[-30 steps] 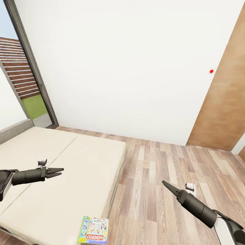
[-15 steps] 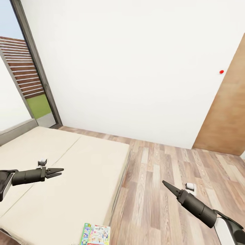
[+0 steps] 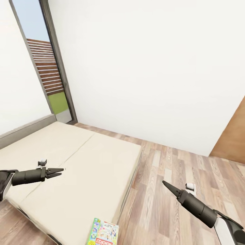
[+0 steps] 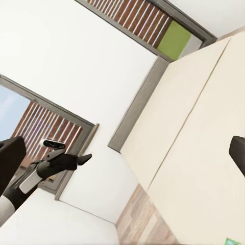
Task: Put all the toys in the child's room - the three board games (two on the bed and one on the table), the two jigsaw puzzles on the table, and the tennis ball on the table - inside the toy box on the table in the child's room.
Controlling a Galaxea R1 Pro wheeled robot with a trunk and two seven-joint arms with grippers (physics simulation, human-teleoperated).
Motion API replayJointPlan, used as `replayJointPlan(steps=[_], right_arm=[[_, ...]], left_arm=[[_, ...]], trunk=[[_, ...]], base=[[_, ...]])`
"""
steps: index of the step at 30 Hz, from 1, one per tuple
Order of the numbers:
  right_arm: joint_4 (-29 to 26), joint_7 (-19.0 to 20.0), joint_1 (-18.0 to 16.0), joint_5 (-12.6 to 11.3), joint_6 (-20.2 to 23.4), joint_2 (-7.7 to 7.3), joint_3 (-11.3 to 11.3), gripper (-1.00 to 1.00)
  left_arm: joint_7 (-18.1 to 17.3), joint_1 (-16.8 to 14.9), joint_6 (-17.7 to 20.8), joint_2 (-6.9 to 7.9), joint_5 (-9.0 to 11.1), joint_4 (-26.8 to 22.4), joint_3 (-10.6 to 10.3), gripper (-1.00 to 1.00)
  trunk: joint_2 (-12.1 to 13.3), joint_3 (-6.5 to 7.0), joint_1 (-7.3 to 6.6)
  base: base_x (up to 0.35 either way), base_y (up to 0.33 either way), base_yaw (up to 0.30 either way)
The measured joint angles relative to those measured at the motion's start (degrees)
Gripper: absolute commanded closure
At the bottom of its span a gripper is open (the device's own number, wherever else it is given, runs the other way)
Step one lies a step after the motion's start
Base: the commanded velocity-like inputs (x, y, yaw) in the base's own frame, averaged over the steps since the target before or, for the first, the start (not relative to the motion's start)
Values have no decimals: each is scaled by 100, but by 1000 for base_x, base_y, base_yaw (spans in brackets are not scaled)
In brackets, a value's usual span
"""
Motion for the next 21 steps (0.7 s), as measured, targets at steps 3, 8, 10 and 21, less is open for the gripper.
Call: replayJointPlan(steps=[3,8,10,21], right_arm=[[0,0,0,0,1,0,0,-100],[-1,-1,2,-1,2,-1,-1,-100],[-1,-1,2,-1,2,-1,-2,-100],[-7,-1,1,0,0,0,-1,-100]], left_arm=[[0,-1,0,1,5,0,0,-100],[0,-1,0,0,7,2,-1,-100],[1,-2,0,0,6,2,-1,-100],[0,0,-6,1,7,1,-1,-100]], trunk=[[0,0,0],[0,0,0],[0,0,0],[0,12,0]], base=[[0,-15,245],[0,-5,83],[7,-4,25],[53,-100,122]])
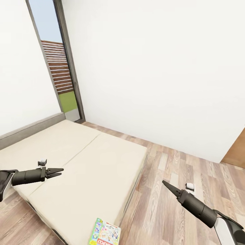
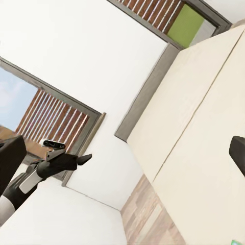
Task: Put all the toys in the child's room - the three board games (two on the bed and one on the table), the two jigsaw puzzles on the table, and the tennis ball on the table - inside the toy box on the table in the child's room.
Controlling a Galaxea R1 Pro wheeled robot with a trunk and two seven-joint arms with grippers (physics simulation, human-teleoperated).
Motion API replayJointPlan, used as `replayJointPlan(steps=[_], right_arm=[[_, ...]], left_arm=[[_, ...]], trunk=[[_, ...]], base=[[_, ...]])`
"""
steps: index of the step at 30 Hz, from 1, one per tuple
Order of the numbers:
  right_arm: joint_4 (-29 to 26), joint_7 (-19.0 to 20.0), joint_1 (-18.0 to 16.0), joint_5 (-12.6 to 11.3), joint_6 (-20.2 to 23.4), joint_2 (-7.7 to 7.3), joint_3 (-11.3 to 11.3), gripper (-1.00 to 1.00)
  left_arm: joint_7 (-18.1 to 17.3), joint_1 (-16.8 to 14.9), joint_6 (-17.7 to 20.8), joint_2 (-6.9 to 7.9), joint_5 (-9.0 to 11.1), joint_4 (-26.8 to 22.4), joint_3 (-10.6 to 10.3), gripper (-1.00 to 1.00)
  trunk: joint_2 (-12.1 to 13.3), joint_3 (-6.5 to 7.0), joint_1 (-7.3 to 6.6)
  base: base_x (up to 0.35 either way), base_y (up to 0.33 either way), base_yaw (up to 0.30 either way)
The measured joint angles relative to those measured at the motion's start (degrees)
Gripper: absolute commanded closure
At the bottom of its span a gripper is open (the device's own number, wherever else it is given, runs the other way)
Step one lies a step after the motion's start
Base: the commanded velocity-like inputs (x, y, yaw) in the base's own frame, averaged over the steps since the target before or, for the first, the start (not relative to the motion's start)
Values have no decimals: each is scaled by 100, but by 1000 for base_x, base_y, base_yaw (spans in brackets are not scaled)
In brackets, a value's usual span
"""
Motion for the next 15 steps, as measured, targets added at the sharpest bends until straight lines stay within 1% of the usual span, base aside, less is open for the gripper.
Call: replayJointPlan(steps=[3,10,13,15], right_arm=[[3,4,0,-2,1,0,0,-100],[3,6,1,-5,2,0,-1,-100],[-17,3,0,-2,-2,0,0,-100],[-28,2,0,-1,-3,0,0,-100]], left_arm=[[0,0,-2,-1,0,1,1,-100],[0,-1,-3,-3,-2,1,0,-100],[0,3,-3,-1,-6,1,0,-100],[0,8,-3,-1,-7,0,0,-100]], trunk=[[-1,3,0],[0,5,0],[0,7,0],[0,10,-1]], base=[[9,-19,73],[5,-10,27],[54,-67,126],[101,-112,205]])
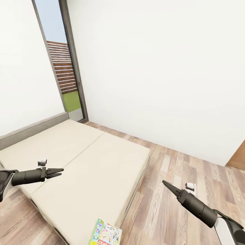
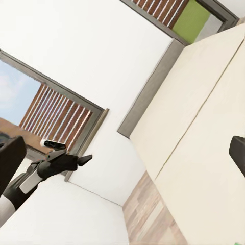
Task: Put all the toys in the child's room - the three board games (two on the bed and one on the table), the two jigsaw puzzles on the table, and the tennis ball on the table - inside the toy box on the table in the child's room.
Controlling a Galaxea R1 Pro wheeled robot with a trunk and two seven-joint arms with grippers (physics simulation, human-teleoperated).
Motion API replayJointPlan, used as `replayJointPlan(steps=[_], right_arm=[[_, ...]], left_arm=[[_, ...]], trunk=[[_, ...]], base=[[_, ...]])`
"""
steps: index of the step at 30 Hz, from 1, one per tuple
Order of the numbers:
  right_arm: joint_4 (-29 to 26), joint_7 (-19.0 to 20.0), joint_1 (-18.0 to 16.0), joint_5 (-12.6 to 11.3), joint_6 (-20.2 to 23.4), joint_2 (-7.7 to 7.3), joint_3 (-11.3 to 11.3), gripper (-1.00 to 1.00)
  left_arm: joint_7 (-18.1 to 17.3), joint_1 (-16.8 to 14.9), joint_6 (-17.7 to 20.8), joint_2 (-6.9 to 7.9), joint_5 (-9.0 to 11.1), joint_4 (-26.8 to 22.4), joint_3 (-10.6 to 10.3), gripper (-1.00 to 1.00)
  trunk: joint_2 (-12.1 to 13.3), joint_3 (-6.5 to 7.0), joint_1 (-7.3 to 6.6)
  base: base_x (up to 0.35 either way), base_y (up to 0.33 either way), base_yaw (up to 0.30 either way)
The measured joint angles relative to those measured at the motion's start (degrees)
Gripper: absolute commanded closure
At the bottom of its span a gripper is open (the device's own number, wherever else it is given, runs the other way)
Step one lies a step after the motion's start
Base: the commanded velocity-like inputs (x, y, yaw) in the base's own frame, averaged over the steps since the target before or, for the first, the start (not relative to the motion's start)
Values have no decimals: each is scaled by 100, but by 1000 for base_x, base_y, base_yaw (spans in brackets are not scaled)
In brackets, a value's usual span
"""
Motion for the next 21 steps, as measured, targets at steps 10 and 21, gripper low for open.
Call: replayJointPlan(steps=[10,21], right_arm=[[-4,5,1,0,4,0,-1,-100],[-10,5,0,1,3,0,0,-100]], left_arm=[[0,35,0,0,10,1,0,-100],[0,62,0,-1,24,0,0,-100]], trunk=[[1,16,1],[0,23,1]], base=[[48,-52,134],[2,-21,97]])
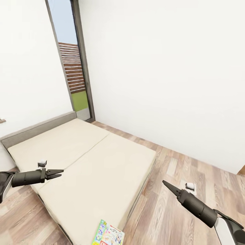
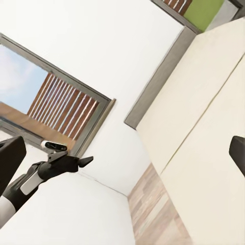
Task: Put all the toys in the child's room - the three board games (two on the bed and one on the table), the two jigsaw puzzles on the table, and the tennis ball on the table - inside the toy box on the table in the child's room.
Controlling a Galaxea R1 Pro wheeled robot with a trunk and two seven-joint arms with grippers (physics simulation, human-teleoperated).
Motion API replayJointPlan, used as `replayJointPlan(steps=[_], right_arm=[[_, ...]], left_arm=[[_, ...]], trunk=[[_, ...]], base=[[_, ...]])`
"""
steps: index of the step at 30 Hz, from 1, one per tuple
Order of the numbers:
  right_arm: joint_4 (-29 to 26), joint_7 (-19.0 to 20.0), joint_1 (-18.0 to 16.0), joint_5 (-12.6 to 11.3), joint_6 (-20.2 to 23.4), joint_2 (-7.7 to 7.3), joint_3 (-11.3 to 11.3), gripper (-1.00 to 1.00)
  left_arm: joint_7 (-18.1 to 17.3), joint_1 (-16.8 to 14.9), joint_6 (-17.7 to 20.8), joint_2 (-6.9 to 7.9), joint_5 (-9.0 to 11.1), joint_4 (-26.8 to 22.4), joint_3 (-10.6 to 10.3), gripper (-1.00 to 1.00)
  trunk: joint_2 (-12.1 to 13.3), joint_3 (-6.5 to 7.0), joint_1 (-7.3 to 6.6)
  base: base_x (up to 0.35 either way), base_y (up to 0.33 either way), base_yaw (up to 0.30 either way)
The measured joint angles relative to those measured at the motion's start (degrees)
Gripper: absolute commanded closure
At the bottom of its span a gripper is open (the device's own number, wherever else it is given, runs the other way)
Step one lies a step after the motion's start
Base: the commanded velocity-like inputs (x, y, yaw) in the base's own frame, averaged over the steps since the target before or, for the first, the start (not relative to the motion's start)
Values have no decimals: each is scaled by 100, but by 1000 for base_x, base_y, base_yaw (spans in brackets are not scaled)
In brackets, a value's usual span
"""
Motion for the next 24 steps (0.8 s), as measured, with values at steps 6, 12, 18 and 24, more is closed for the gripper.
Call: replayJointPlan(steps=[6,12,18,24], right_arm=[[2,0,0,0,1,0,0,-100],[19,1,1,-1,2,0,0,-100],[12,1,1,-1,2,0,-1,-100],[4,2,0,0,-2,0,0,-100]], left_arm=[[0,1,0,-1,1,1,0,-100],[1,0,0,1,1,1,0,-100],[1,0,0,1,6,1,0,-100],[0,1,0,2,2,-1,0,-100]], trunk=[[0,14,0],[-1,17,0],[0,18,0],[0,22,0]], base=[[0,-129,214],[0,-49,58],[0,-9,28],[0,-1,178]])
